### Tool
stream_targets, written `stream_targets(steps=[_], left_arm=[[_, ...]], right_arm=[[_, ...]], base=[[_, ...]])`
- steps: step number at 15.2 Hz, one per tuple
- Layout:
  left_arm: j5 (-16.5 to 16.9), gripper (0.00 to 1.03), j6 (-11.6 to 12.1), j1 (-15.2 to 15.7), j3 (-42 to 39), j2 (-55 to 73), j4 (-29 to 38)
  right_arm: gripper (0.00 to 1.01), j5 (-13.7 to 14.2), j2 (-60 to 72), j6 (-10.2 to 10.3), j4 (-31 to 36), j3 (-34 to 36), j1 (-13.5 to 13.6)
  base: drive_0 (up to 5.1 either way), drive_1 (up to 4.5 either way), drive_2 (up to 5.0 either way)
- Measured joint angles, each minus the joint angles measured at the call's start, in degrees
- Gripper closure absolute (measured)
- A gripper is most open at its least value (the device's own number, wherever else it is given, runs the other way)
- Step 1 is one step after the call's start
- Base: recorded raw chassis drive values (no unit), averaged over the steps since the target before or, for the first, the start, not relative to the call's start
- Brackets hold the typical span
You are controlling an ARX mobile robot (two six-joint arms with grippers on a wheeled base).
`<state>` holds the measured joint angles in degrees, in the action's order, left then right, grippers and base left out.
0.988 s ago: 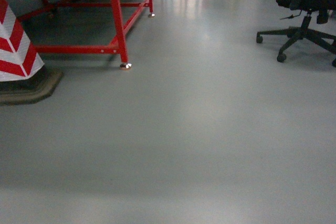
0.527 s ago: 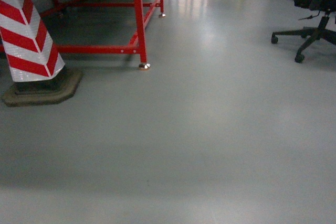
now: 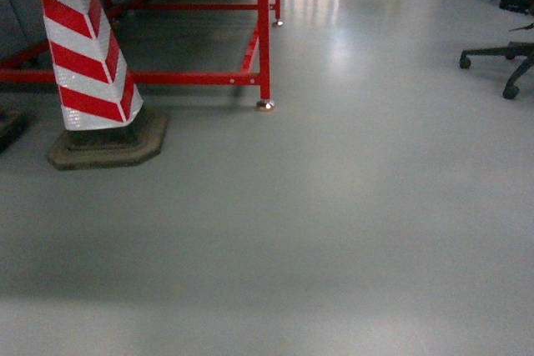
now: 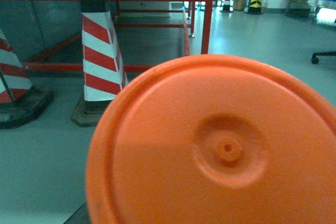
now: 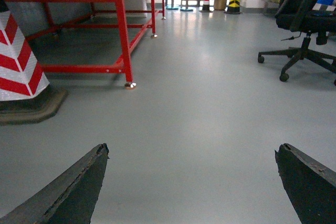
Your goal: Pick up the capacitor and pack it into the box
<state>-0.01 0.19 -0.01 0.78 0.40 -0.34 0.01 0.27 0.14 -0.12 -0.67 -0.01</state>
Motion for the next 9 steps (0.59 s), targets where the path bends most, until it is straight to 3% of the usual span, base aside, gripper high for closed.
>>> stream_targets(steps=[9], left_arm=[[0.0,0.59,0.0,0.0,0.0,0.0,0.0]], right_arm=[[0.03,0.0,0.0,0.0,-0.1,0.0,0.0]], base=[[-5.0,2.44,2.4]])
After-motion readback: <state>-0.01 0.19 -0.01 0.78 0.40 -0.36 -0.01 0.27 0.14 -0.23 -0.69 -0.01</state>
